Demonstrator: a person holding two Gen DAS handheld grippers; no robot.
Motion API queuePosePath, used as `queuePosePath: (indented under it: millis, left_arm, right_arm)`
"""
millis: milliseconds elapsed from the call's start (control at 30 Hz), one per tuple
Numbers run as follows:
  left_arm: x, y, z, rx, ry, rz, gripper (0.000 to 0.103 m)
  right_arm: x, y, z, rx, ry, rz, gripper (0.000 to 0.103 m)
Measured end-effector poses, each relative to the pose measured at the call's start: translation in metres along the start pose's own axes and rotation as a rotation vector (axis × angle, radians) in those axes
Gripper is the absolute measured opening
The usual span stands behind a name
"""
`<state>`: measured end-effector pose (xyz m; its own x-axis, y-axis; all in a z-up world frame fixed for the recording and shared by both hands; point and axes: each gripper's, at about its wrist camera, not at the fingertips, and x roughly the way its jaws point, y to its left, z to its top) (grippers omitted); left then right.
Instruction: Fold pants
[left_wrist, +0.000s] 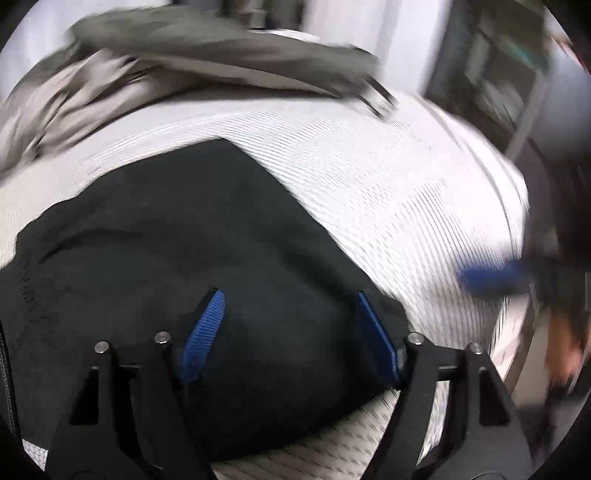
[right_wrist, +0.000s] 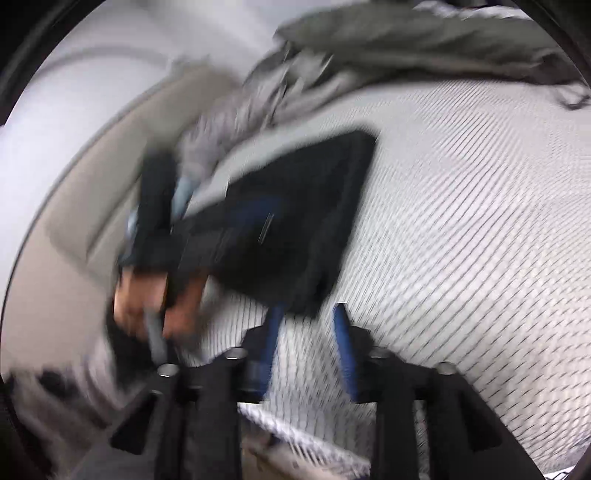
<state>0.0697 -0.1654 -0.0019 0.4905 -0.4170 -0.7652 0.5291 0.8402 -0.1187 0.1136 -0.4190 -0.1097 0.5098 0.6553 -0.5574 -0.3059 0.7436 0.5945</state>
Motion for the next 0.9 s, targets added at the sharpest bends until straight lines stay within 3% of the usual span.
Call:
queuePosePath:
  millis: [67, 133, 200, 300, 367, 500, 633, 733, 900]
  left_arm:
    - [0.018, -0.020, -0.014, 0.094, 0.051, 0.074, 0.072]
    - [0.019, -0.023, -0.021, 0.094, 0.026, 0.106, 0.072]
    - [0.013, -0.022, -0.022, 0.088, 0.030, 0.094, 0.072]
    - [-0.003, -0.010, -0.022, 0.069, 0.065, -0.023, 0.072]
    - [-0.023, 0.007, -0.019, 0.013, 0.027, -0.082, 0.072]
    - [-0.031, 0.032, -0.016, -0.048, -0.026, 0.009, 0.072]
    - [-0.008, 0.057, -0.018, -0.155, 0.031, 0.037, 0.072]
    - [0.001, 0.055, -0.015, -0.136, 0.035, 0.074, 0.072]
    - [0.005, 0.048, -0.017, -0.134, 0.031, 0.075, 0.072]
  right_arm:
    - [0.013, -0.008, 0.008, 0.072, -0.005, -0.003, 0.040]
    - [0.025, -0.011, 0.011, 0.095, 0.015, -0.023, 0.041]
    - [0.042, -0.011, 0.014, 0.097, 0.056, -0.036, 0.041]
    - [0.063, -0.007, 0.021, 0.074, 0.114, -0.055, 0.041]
    - [0.066, -0.005, 0.021, 0.053, 0.140, -0.046, 0.041]
    - [0.056, 0.013, 0.004, -0.079, 0.177, -0.051, 0.040]
    - [0.068, 0.016, -0.010, -0.093, 0.182, -0.051, 0.018]
    - [0.079, 0.017, -0.015, -0.097, 0.208, -0.077, 0.004]
    - [0.050, 0.032, -0.012, -0.130, 0.138, -0.009, 0.002]
